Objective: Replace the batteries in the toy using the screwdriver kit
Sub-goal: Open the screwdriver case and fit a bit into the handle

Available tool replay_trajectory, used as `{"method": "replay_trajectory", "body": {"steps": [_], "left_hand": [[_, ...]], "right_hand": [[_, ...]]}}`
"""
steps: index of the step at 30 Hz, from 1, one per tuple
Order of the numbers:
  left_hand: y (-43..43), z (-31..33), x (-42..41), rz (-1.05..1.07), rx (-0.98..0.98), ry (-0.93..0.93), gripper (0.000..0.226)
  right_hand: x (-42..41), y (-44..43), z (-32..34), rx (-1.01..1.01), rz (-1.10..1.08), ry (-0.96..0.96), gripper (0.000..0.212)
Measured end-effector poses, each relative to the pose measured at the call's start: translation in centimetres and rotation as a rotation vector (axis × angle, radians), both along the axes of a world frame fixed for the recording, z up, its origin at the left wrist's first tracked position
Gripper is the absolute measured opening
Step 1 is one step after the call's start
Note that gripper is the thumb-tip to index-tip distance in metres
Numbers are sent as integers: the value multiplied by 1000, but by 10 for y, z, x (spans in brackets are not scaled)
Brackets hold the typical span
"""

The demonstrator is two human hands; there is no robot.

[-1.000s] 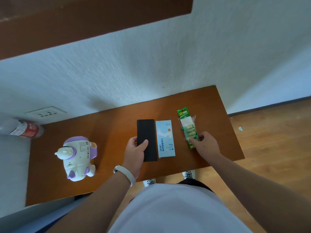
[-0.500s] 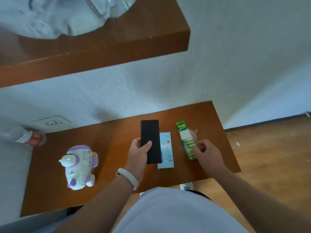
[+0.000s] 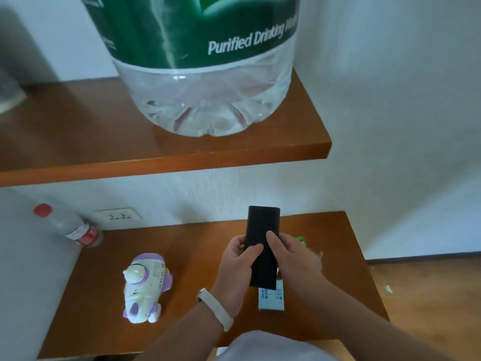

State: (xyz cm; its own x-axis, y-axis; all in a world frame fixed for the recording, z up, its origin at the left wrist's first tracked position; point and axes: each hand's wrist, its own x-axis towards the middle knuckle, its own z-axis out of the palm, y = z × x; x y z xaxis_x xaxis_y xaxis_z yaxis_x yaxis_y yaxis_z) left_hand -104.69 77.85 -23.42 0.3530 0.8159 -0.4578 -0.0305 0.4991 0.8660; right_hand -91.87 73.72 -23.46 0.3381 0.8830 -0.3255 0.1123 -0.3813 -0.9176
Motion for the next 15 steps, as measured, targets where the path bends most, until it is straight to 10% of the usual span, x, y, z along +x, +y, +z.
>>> {"method": "replay_trajectory", "body": {"steps": [9,15], "left_hand": [[21,21,-28,2,198,191,54],[18,19,-45,17,280,266,44]], "right_hand": [[-26,16,25,41,26,14,57],[-33,21,24,29,161,27,36]]}}
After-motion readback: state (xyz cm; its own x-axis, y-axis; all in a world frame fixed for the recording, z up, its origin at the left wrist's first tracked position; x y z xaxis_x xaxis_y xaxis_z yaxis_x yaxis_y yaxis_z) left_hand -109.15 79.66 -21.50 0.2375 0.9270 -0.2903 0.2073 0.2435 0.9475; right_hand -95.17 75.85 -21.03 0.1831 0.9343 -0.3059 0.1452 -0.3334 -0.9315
